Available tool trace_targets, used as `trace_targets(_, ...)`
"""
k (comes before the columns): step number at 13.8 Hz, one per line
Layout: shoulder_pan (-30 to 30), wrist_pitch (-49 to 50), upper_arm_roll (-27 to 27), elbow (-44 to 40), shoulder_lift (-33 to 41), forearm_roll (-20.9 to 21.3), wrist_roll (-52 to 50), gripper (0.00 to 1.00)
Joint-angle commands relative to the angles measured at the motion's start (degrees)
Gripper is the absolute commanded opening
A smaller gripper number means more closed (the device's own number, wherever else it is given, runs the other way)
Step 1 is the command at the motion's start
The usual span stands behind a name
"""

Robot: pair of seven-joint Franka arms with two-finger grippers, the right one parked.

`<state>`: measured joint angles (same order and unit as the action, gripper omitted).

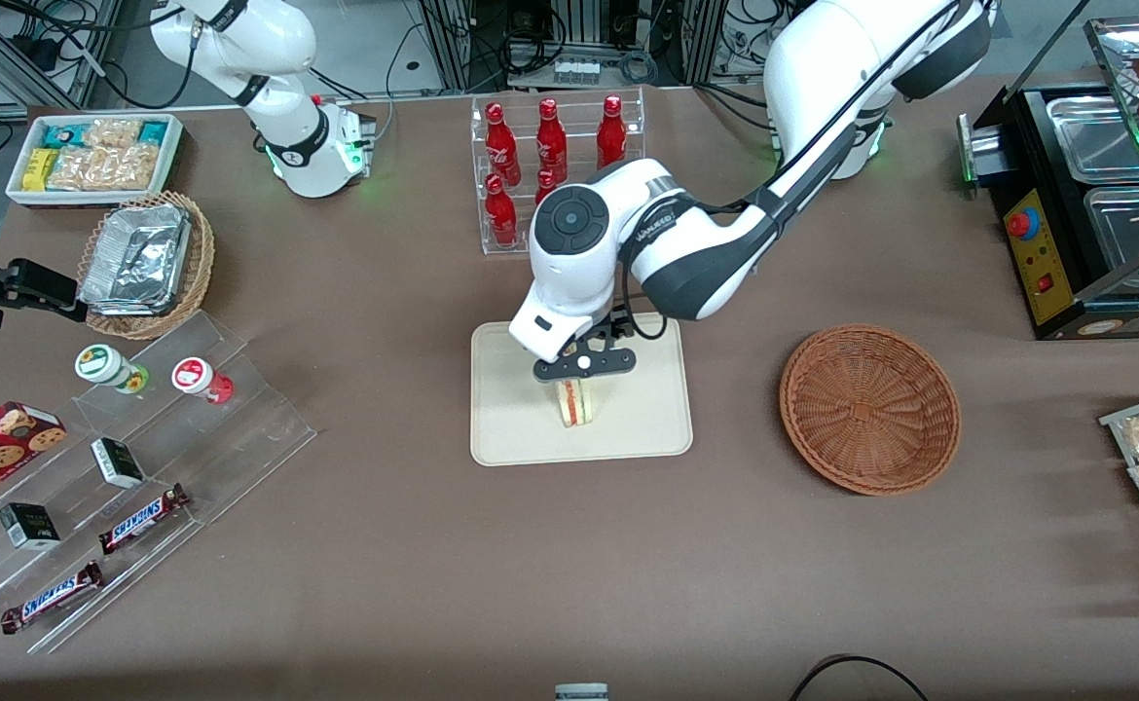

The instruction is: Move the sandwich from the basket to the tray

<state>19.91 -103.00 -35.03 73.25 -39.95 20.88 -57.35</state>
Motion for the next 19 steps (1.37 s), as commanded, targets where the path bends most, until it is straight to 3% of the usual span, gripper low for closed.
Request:
trace_targets(1,0.2,3.0,4.3,0.7,4.0,-1.6,8.5,1.0)
trace_targets(5,0.2,6.6,13.7,1.4,8.2,-10.3,22.2,1.0)
trace_targets(11,0.3,7.3,25.0,5.6,15.1,-18.8,37.6,1.0)
trace_targets(13,0.2,7.0,26.8,7.6,17.0,-19.4,41.3,1.0)
trace_targets(16,0.2,7.5,32.0,8.7,19.3,-23.5,49.8,1.0)
trace_targets(19,0.2,7.2,34.6,12.5,22.4,-24.0,51.8,1.0)
